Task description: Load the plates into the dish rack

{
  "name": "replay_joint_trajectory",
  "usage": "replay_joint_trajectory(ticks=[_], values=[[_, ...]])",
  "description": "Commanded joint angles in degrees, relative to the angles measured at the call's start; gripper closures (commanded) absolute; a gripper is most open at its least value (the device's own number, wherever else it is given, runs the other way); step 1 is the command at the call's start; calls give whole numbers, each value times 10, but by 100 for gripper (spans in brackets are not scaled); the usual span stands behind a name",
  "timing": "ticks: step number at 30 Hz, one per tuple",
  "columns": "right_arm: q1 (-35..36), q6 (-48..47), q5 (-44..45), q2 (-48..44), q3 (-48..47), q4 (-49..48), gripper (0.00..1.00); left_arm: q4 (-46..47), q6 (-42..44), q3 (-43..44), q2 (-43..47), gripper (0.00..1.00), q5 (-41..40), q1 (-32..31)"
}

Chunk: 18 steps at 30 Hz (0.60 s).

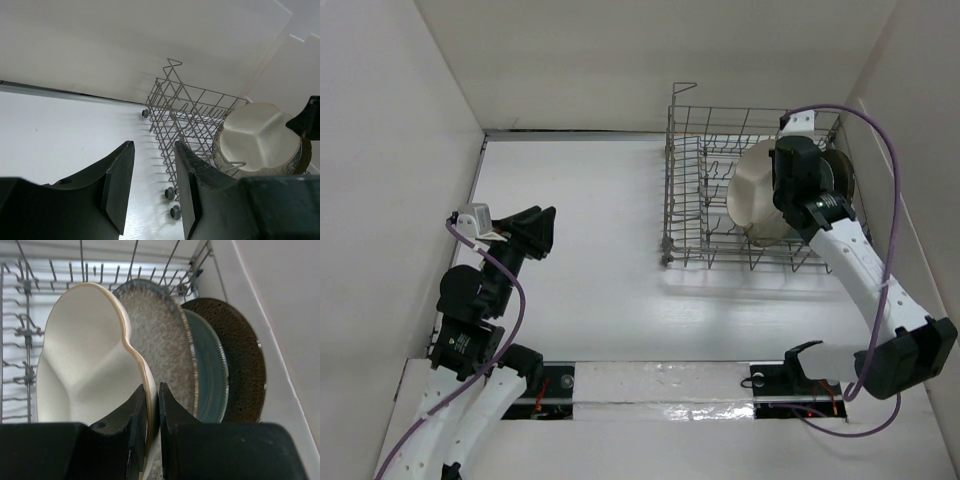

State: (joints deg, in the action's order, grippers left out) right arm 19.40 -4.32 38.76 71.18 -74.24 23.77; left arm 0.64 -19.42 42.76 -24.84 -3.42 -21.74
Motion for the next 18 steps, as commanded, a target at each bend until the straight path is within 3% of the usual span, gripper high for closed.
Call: replay_joint_trajectory(ticks=[1,18], values=[[14,17,20,-5,-77,-76,100,27,-4,-3,10,65,12,2],[87,-76,109,121,-219,32,100,23,1,-2,24,65,20,-8]])
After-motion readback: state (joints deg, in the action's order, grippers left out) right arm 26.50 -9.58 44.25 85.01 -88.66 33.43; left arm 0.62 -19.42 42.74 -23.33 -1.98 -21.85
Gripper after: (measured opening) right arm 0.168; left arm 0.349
